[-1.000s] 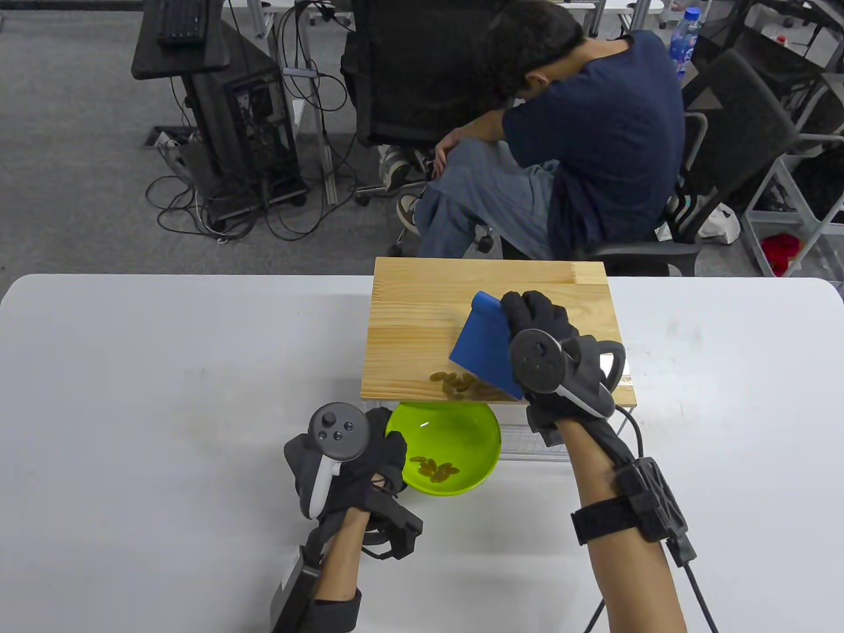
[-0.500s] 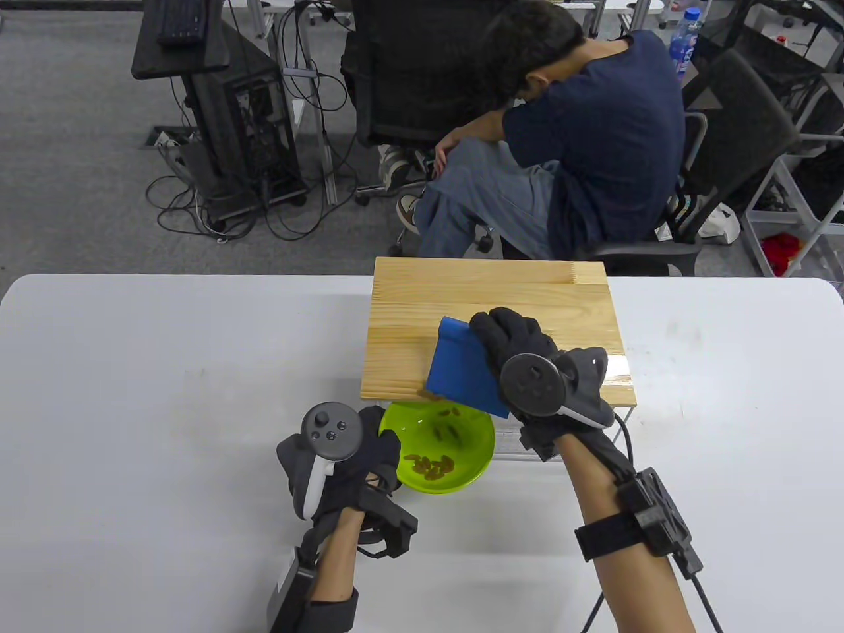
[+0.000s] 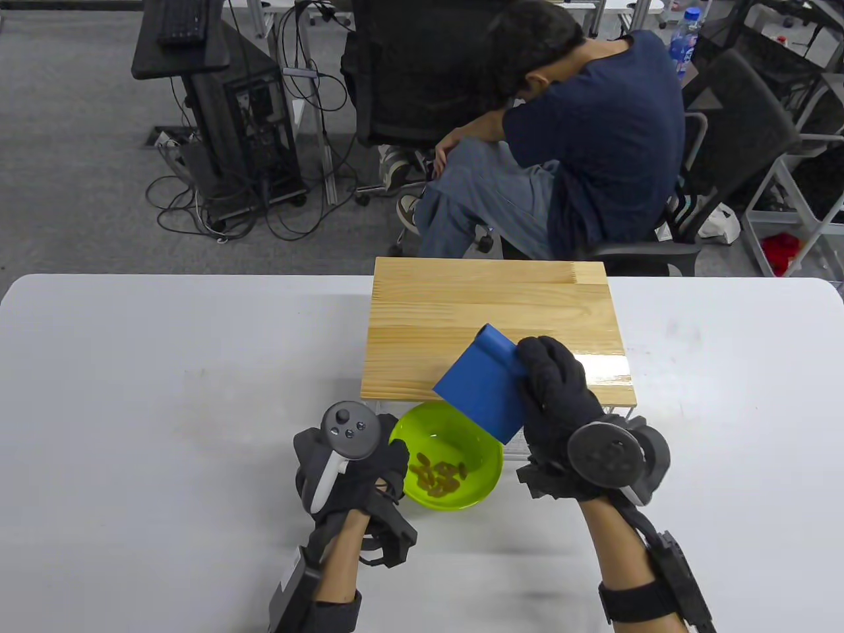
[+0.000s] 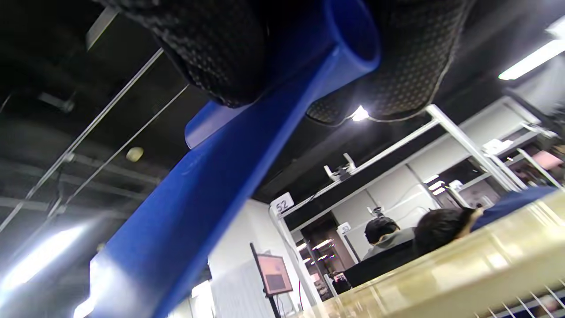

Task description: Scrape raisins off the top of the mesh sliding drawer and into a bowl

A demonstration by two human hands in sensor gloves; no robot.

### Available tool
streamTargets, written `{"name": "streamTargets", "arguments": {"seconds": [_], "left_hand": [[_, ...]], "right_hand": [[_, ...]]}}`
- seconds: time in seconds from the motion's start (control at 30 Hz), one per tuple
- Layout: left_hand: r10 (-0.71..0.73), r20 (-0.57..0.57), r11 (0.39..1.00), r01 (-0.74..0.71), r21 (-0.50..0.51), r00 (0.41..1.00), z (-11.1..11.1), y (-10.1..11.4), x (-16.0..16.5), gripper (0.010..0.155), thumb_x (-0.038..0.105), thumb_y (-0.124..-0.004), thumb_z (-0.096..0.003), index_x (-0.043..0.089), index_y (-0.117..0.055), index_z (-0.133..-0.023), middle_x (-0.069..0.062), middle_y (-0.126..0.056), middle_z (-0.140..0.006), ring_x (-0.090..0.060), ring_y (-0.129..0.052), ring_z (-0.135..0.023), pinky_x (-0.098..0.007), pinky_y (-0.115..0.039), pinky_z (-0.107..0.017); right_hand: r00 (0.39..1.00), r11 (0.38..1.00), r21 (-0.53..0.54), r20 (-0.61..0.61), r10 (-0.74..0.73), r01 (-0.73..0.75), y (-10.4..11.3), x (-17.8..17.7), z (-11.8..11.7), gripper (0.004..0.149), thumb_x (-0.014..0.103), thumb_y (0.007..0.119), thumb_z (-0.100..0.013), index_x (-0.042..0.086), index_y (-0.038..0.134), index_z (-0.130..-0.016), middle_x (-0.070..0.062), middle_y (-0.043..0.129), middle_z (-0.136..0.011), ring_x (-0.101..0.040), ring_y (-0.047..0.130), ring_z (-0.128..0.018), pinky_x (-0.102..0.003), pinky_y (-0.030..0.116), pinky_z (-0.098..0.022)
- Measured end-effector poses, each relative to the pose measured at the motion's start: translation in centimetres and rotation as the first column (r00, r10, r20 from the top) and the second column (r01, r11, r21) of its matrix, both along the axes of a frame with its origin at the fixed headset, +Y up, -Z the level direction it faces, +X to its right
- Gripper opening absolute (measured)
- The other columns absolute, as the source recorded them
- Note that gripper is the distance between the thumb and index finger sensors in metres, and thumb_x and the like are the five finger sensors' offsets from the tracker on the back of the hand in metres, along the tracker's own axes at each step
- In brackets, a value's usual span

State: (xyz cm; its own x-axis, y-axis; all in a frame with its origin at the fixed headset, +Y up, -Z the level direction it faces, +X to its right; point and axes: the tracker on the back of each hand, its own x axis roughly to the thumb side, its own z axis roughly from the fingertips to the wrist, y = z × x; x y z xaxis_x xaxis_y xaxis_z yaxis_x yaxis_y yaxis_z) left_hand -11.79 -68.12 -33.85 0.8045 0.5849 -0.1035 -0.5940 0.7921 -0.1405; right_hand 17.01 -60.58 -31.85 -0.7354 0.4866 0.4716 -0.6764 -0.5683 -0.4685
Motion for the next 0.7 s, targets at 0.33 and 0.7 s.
{"name": "streamTargets", "arguments": {"seconds": [0.33,0.7], "left_hand": [[-0.085,0.15,0.996,0.082,0.026,0.985,1.5,2.0,1.8,0.052,0.028,-0.079,-0.0542,0.014,-0.069,-0.104,-0.01,-0.093,-0.086,-0.013,-0.109,-0.022,-0.023,-0.095,-0.018],[0.15,-0.199,0.977,-0.114,0.182,0.968,2.0,9.2,-8.6,0.05,0.027,-0.078,-0.0554,0.016,-0.069,-0.104,-0.009,-0.094,-0.086,-0.013,-0.109,-0.024,-0.024,-0.095,-0.02]], "right_hand": [[0.978,0.978,-0.003,0.028,-0.206,0.206,0.7,4.0,1.5,0.055,0.016,0.079,-0.054,0.009,0.059,-0.104,-0.021,0.059,-0.104,-0.048,0.08,-0.084,-0.061,0.074,-0.057],[0.946,0.946,-0.018,-0.001,-0.323,0.323,1.1,5.3,1.7,0.055,0.016,0.079,-0.054,0.008,0.058,-0.104,-0.022,0.059,-0.104,-0.048,0.079,-0.084,-0.061,0.074,-0.056]]}}
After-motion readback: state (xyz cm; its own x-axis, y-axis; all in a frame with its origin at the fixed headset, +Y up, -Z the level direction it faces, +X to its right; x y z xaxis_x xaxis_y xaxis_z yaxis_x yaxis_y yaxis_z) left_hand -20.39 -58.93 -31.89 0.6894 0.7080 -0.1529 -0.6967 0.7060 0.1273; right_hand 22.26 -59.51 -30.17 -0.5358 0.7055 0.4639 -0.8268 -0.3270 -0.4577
